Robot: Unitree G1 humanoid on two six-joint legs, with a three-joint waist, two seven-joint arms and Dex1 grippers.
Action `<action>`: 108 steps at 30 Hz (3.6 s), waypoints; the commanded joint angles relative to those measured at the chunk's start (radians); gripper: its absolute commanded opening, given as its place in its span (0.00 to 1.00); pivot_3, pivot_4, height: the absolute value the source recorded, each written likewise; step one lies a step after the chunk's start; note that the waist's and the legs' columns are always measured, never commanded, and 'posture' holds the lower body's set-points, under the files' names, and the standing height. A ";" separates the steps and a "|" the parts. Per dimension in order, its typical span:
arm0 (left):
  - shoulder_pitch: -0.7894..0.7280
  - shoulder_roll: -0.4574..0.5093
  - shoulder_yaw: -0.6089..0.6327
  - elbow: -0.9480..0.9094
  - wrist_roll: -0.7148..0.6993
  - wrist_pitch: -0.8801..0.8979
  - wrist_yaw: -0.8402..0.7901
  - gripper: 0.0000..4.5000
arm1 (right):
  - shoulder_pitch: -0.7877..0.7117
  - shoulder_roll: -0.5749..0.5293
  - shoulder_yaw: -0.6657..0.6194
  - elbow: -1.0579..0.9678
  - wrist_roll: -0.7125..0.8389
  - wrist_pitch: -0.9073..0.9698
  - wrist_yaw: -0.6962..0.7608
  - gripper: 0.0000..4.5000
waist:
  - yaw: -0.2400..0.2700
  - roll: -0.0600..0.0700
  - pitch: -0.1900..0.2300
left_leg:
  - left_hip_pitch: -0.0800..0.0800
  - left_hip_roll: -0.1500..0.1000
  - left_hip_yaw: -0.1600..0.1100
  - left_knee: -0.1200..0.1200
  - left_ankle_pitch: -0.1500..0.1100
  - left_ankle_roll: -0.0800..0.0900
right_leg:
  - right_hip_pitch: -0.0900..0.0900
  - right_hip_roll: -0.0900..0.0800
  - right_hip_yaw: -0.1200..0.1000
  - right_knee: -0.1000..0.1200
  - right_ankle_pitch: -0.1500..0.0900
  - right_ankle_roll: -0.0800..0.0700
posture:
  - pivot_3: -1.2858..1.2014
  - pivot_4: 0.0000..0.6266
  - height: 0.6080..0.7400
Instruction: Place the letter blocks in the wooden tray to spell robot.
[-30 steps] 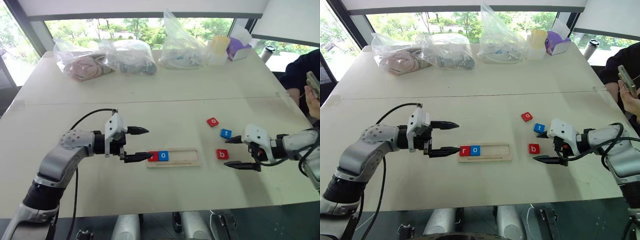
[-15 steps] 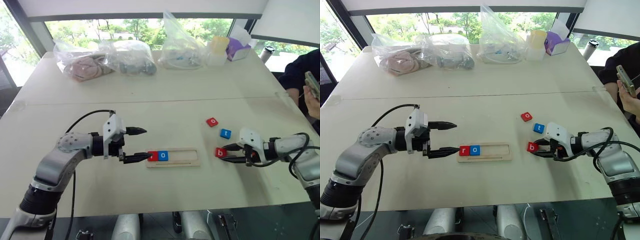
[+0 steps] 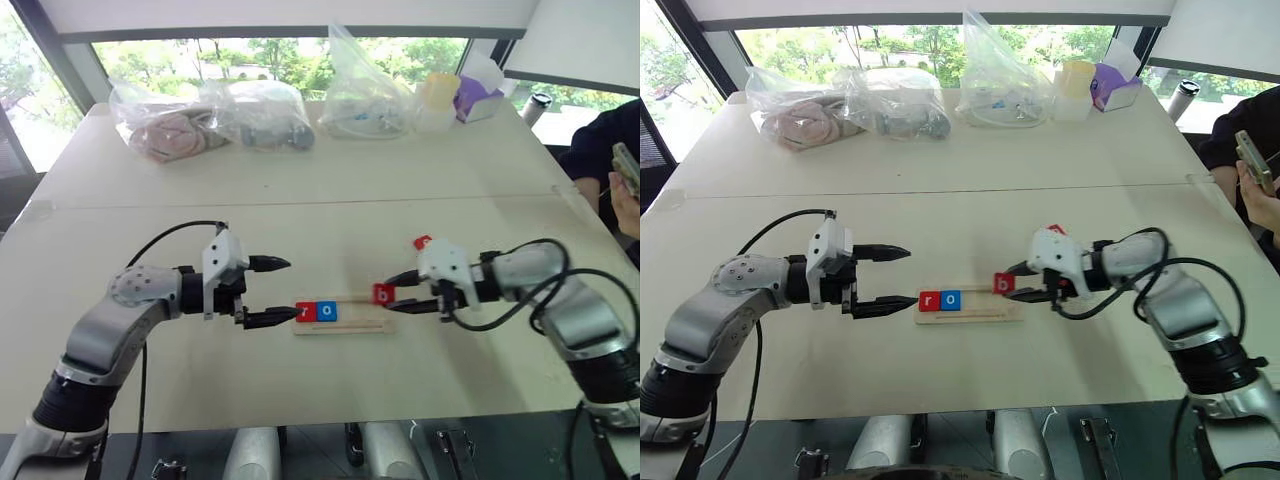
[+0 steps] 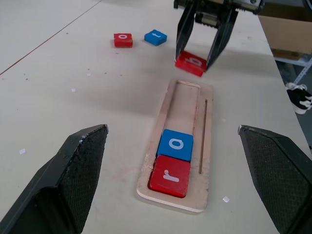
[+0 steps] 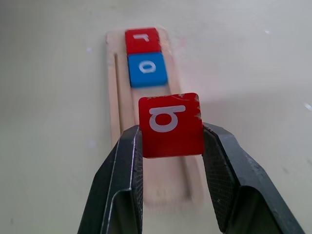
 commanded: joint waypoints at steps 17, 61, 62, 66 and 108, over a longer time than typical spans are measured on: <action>0.054 0.060 0.039 -0.086 -0.041 -0.014 -0.022 1.00 | -0.039 0.096 0.121 -0.024 -0.070 0.037 -0.061 0.25 | -0.001 0.000 0.000 | 0.000 0.000 0.000 0.001 0.000 0.000 | 0.000 0.001 0.000 0.002 0.001 -0.002 | 0.52 0.24 1.00; 0.034 0.028 0.020 -0.068 -0.006 -0.026 0.003 1.00 | -0.073 0.139 0.144 0.025 -0.125 -0.006 -0.062 0.99 | -0.001 0.000 0.000 | 0.001 0.000 0.000 0.002 0.000 0.000 | 0.000 0.001 0.000 0.007 0.001 -0.002 | 0.52 0.24 1.00; 0.034 0.028 0.020 -0.068 -0.006 -0.026 0.003 1.00 | -0.074 0.141 0.144 0.026 -0.126 -0.006 -0.063 0.99 | -0.001 0.000 0.000 | 0.001 0.000 0.000 0.003 0.000 0.000 | 0.000 0.001 0.000 0.007 0.001 -0.002 | 0.52 0.24 1.00; 0.033 0.025 0.020 -0.068 -0.004 -0.024 0.004 1.00 | -0.081 0.142 0.137 0.031 -0.130 -0.013 -0.065 0.99 | -0.001 0.000 0.000 | 0.002 0.000 0.000 0.003 0.001 -0.001 | 0.000 0.001 0.000 0.008 0.001 -0.002 | 0.52 0.24 1.00; 0.029 0.002 -0.006 -0.084 0.007 -0.028 -0.005 1.00 | -0.126 0.305 -0.303 0.340 -0.100 0.424 -0.775 0.99 | -0.001 -0.001 -0.001 | 0.002 0.000 -0.001 0.003 0.001 -0.001 | -0.001 0.001 0.001 0.010 0.001 -0.002 | 0.52 0.24 1.00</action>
